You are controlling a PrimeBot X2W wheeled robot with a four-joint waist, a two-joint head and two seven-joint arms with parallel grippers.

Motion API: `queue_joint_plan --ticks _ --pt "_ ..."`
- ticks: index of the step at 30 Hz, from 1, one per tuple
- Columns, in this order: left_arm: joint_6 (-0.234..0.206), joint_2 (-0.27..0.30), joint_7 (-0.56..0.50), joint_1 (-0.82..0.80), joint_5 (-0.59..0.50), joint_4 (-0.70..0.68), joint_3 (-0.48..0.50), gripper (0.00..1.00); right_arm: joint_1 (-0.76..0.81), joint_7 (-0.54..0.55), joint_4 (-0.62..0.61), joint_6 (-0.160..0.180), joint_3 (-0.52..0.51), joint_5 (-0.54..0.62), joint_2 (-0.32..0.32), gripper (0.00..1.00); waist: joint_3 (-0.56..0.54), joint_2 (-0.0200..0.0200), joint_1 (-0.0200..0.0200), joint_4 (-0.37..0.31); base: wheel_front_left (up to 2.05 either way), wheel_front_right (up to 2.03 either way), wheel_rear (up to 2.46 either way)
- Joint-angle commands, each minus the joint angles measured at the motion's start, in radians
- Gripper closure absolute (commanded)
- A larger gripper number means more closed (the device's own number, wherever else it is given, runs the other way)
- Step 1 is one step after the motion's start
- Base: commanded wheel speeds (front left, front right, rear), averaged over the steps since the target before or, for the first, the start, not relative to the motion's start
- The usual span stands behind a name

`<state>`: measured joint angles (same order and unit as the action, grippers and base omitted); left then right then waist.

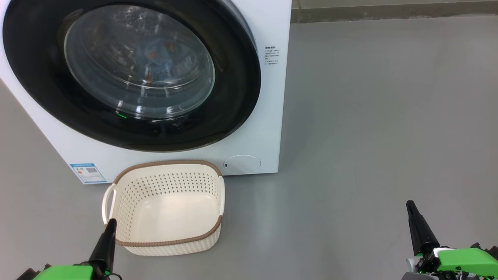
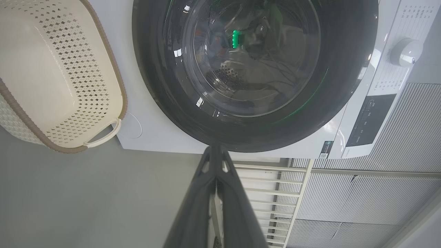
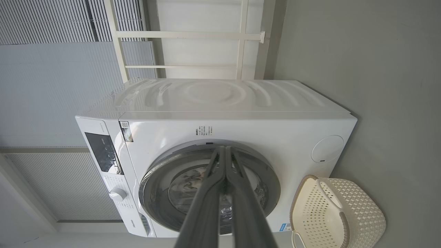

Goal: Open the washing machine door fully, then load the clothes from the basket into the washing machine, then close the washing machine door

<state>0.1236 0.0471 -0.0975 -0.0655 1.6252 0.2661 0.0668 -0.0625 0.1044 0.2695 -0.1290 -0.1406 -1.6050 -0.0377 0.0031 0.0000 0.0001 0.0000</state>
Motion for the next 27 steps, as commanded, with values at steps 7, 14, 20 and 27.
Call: queue_joint_plan --ticks 7,14,20,27 --pt "0.007 0.012 -0.006 -0.041 -0.007 -0.021 0.035 1.00 -0.045 0.009 -0.025 -0.002 0.027 -0.004 -0.013 1.00 0.000 0.0000 -0.0001 0.000 0.00 0.00 0.00" --pt "0.007 0.011 -0.007 -0.041 -0.008 -0.021 0.036 1.00 -0.045 0.009 -0.025 -0.002 0.027 -0.004 -0.013 1.00 0.000 0.0000 -0.0001 0.000 0.00 0.00 0.00" --pt "0.007 0.011 -0.008 -0.042 -0.008 -0.021 0.037 1.00 -0.045 0.009 -0.025 -0.002 0.027 -0.004 -0.013 1.00 0.000 0.0000 -0.0001 0.000 0.00 0.00 0.00" --pt "0.007 0.010 -0.009 -0.042 -0.009 -0.021 0.038 1.00 -0.045 0.009 -0.025 -0.002 0.027 -0.004 -0.013 1.00 0.000 0.0000 -0.0001 0.000 0.00 0.00 0.00"
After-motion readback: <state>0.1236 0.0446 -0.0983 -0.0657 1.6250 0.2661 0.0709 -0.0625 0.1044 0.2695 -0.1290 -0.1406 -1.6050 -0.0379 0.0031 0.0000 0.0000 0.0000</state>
